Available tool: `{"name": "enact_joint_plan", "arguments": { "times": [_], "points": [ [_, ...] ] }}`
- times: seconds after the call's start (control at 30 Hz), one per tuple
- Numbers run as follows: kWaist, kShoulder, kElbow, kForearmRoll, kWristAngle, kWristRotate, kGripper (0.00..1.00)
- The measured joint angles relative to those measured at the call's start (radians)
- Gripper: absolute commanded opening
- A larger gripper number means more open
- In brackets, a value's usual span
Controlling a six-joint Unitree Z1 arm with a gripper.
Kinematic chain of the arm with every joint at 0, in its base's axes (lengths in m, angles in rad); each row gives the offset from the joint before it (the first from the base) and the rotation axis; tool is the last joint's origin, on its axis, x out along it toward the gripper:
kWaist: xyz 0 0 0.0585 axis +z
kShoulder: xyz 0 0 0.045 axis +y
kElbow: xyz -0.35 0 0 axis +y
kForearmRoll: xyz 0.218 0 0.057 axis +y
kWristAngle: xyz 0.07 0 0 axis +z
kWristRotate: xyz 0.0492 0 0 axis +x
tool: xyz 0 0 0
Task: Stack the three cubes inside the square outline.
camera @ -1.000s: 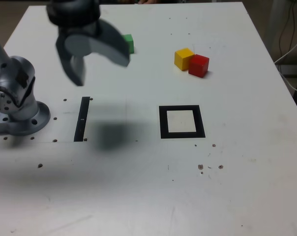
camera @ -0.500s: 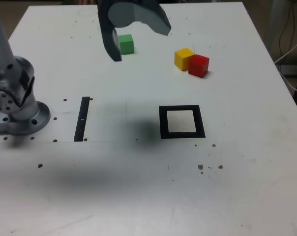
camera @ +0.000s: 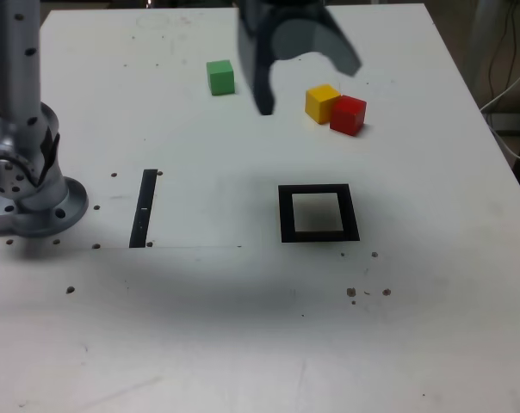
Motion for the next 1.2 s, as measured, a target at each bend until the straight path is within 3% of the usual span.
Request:
{"name": "enact_joint_plan", "arguments": {
  "times": [0.13,0.33,0.47,0.6,0.87,1.2],
  "points": [
    [0.007,0.063,-0.127,0.049,-0.008,-0.007,0.99],
    [0.082,0.221,-0.303,0.068,-0.070,-0.008,0.99],
    [0.144,0.287,-0.342,0.070,-0.089,-0.002,0.99],
    [0.221,0.354,-0.367,0.065,-0.082,-0.006,0.99],
    [0.298,0.394,-0.368,0.047,-0.049,-0.075,0.99],
    [0.312,0.443,-0.369,0.023,-0.053,-0.144,0.99]
  ]
}}
